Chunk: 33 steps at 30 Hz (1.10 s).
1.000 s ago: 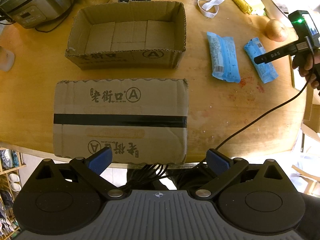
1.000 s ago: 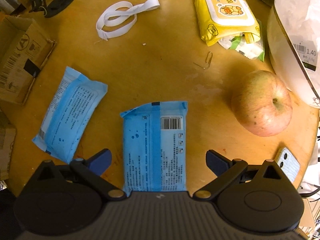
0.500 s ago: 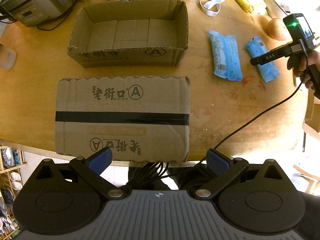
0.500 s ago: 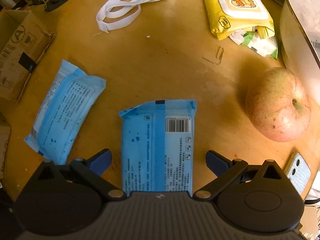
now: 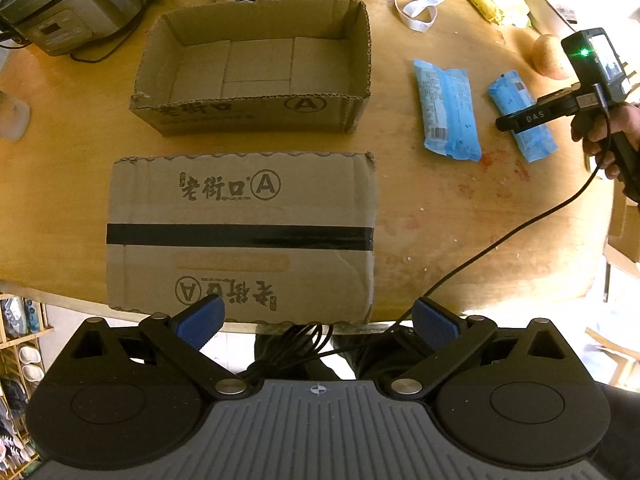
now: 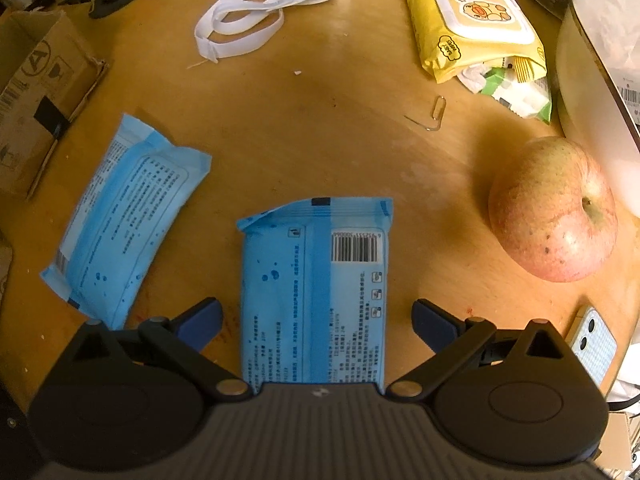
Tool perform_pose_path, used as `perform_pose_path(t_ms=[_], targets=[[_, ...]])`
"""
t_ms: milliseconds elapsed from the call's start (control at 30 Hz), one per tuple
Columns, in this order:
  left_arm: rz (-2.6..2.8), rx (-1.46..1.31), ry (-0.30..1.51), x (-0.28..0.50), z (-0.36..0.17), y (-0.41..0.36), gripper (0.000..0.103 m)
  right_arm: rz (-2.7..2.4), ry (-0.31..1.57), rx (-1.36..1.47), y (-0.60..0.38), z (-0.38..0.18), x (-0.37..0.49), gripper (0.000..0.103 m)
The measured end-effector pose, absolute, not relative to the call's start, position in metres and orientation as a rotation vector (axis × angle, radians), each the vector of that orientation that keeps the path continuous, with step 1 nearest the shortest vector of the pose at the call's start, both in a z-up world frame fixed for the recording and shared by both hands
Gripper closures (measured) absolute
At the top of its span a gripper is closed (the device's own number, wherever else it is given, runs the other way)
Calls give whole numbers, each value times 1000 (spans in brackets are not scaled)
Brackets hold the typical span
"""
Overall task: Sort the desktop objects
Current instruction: 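Close the right gripper on the larger blue packet, then lift the blue packet with the right gripper toward the open cardboard box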
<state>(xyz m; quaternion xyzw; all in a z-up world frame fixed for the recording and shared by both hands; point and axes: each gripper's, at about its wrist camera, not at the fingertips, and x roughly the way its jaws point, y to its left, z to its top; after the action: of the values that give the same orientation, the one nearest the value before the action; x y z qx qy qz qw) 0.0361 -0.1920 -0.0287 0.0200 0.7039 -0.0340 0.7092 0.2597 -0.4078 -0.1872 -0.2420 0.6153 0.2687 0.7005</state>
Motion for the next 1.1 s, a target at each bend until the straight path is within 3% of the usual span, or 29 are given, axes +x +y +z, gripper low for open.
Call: perform_pose_path(t_ms=[200,300,333,367,567,1100], targets=[[-84,46,1561,35,-28,-194,0,597,1378,-530,-408,-188,261,1],[-86,46,1558,34,-27,-194,0,592,1373,-506,-410,-182,260,21],[-85,44,1558,34,-27,-193,0,587,1371,-498,-411,-178,261,35],[-84,42,1559,34,-27,-193,0,580,1378,-487,-412,-176,262,38],[-94,46,1553,33,-26,-194,0,571,1387,-472,-412,-174,263,45],[-96,43,1548,30,-25,-191,0,571,1386,-469,-407,-168,260,47]])
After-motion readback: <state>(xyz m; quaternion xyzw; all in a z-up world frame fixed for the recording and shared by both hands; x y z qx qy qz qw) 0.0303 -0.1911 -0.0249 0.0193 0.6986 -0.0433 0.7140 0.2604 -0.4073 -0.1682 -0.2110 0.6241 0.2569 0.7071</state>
